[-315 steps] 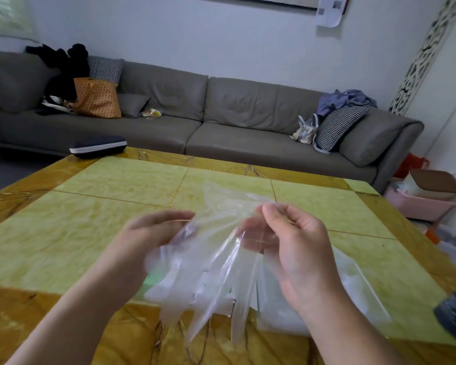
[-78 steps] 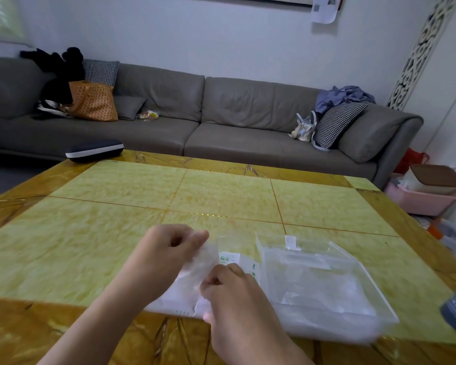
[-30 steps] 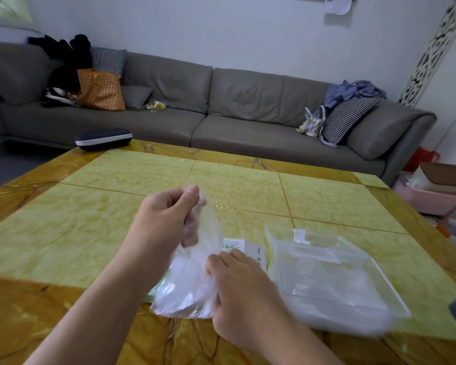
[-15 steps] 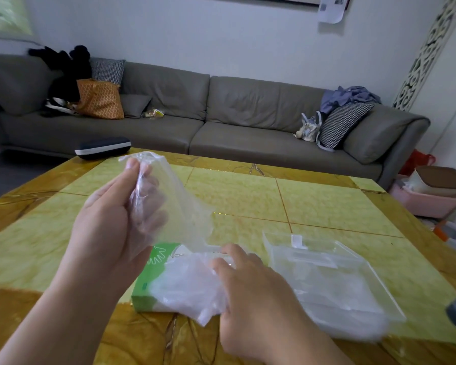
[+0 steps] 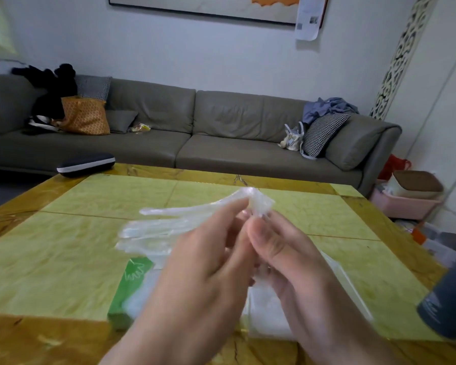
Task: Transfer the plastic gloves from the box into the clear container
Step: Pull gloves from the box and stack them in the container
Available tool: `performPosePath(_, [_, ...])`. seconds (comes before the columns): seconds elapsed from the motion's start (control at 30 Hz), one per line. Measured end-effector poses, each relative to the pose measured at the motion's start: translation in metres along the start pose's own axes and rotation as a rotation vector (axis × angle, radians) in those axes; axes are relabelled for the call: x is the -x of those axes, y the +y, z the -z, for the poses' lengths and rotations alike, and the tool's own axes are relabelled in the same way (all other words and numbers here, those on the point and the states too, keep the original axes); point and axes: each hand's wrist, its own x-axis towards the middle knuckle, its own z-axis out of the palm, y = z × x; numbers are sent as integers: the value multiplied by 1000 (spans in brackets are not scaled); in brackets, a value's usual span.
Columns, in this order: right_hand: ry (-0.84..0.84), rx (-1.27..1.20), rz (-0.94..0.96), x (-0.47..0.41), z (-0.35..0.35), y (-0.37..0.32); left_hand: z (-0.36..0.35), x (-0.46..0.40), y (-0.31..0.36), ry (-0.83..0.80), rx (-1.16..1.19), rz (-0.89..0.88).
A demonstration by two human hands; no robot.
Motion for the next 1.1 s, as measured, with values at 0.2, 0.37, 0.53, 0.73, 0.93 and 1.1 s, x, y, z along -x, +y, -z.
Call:
performPosePath(0.2, [345,135,-63,-6,50,12,-26,8,-11,-152,21,45])
performPosePath(0.37, [245,122,-55,-4,87,19,-3,-22,-12,136,-249,-66])
performPosePath(0.53, [156,46,-131,-4,111,29,-29,-62,-37,-472,78,476])
performPosePath(0.73, [265,129,-252,-3,144,28,-48,-80,-61,-173,218,625])
performPosePath(0.93, [475,362,-352,-1,158,40,-76,-89,-54,-40,-641,173])
performPosePath(1.1, [514,602,-480,-1,159,47,-111,-68,-37,-67,-717,-235])
